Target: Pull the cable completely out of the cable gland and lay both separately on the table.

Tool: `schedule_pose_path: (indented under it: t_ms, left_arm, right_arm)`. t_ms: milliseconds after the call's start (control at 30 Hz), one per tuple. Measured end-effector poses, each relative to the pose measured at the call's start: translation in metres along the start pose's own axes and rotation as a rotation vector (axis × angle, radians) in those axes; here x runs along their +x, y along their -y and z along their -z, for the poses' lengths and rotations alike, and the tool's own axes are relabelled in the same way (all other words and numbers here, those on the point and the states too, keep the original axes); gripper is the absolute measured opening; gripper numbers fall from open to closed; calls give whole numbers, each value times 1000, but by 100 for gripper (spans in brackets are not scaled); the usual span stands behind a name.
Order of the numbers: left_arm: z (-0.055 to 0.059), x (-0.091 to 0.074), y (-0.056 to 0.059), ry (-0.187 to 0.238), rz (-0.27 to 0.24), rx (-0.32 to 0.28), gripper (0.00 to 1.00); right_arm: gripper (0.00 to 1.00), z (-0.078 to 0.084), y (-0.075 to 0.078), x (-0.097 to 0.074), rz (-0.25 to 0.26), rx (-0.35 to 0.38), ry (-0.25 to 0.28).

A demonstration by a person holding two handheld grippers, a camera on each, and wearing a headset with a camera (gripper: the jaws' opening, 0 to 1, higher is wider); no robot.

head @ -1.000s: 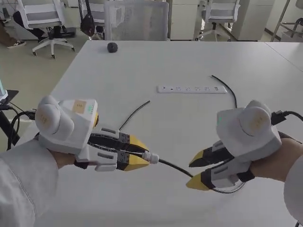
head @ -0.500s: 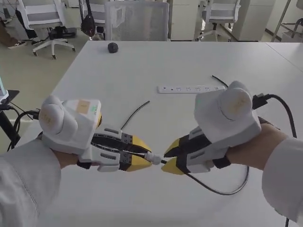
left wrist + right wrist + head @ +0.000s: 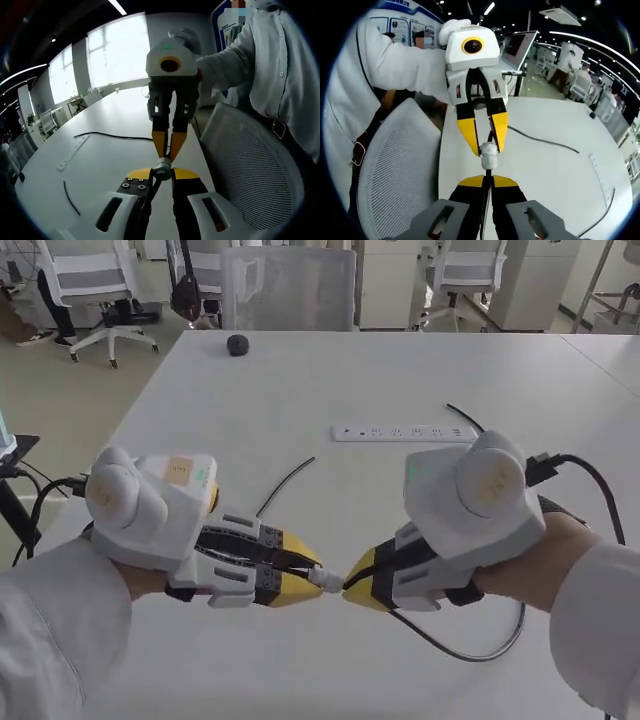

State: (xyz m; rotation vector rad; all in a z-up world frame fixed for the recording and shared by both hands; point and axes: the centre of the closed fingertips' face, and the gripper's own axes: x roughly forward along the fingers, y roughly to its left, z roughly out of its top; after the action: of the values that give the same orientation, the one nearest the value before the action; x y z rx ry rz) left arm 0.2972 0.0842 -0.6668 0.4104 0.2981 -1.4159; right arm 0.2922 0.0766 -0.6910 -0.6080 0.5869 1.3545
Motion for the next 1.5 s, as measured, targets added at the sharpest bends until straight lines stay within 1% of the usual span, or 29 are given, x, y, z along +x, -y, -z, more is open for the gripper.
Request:
schedule_pose_path:
  t_ms: [200, 333, 467, 500, 567, 767, 1033, 1133, 1233, 1300, 1400, 1467, 1500]
  left_arm:
    - [3, -1, 0, -7, 4, 0, 15]
    - [4, 1, 1, -12, 7, -1, 15]
    - [5, 1, 2, -12, 7, -3, 15]
    - [5, 1, 2, -11, 7, -2, 15]
    - [4, 1, 1, -8, 4, -3, 15]
    - [4, -3, -1, -4, -7, -6, 15]
    - [4, -6, -3, 0, -16, -6, 15]
    - [4, -7, -3, -1, -18, -8, 15]
    - [5, -7, -3, -5, -17, -9, 15]
    - [5, -6, -2, -3, -16, -11, 15]
    - [5, -6, -2, -5, -15, -11, 15]
    - [4, -7, -3, -3, -16, -10, 15]
    - [4, -7, -3, -3, -16, -10, 15]
  right_arm:
    - [0, 19, 0, -1, 1, 26, -17]
    - [0, 39, 0, 0, 1, 51, -41]
    - [0, 64, 0, 1, 7, 74, -80]
    - [0, 66, 0, 0, 9, 77, -85]
    - [0, 81, 1, 0, 11, 94, -106]
    - [0, 114, 5, -1, 26, 142, -149]
    - [0, 145, 9, -4, 40, 196, -194]
    - [0, 153, 9, -7, 47, 209, -207]
    - [0, 154, 10, -8, 53, 216, -210]
    - [0, 153, 10, -10, 55, 221, -205]
    - [1, 153, 10, -12, 52, 240, -211]
    - [4, 149, 9, -14, 54, 242, -206]
    - [8, 145, 9, -15, 56, 243, -195]
